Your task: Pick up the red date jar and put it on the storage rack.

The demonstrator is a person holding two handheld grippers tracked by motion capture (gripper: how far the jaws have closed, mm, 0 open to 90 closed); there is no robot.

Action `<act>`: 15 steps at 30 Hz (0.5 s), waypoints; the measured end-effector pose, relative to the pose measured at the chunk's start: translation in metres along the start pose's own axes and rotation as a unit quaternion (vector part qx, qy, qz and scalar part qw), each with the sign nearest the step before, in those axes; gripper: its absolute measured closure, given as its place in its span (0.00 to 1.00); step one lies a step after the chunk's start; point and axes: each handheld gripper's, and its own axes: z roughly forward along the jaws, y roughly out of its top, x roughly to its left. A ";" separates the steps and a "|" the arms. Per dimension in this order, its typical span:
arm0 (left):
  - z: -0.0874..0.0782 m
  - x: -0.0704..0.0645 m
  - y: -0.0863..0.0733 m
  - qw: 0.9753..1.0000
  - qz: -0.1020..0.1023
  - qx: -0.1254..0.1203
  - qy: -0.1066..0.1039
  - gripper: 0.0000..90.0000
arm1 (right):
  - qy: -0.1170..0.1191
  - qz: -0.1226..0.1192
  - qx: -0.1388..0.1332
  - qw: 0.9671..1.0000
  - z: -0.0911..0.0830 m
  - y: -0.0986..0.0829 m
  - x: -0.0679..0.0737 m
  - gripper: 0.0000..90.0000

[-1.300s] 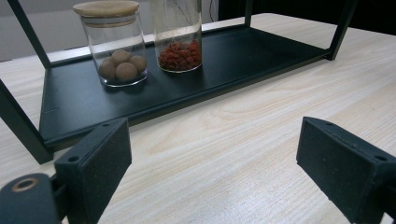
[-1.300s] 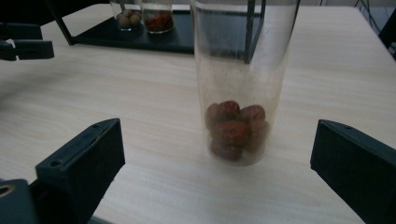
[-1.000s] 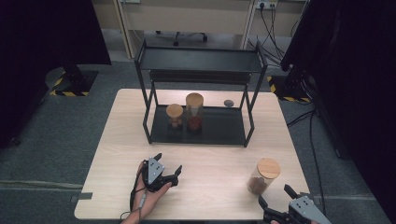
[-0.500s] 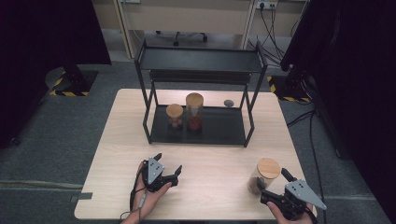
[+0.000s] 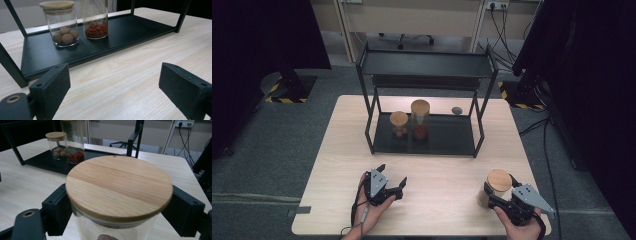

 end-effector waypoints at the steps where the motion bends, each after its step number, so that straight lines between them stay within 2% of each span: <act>1: 0.000 0.000 0.000 1.000 0.000 0.000 0.000 0.11 | 0.002 -0.001 0.000 1.000 0.001 0.000 0.001 0.22; 5: 0.000 0.000 0.000 1.000 -0.002 -0.001 0.000 0.11 | 0.003 -0.008 0.000 1.000 0.002 -0.001 0.002 0.27; 15: 0.000 0.000 0.000 1.000 0.000 -0.001 0.000 0.11 | 0.000 -0.005 0.001 1.000 0.003 0.000 0.003 0.28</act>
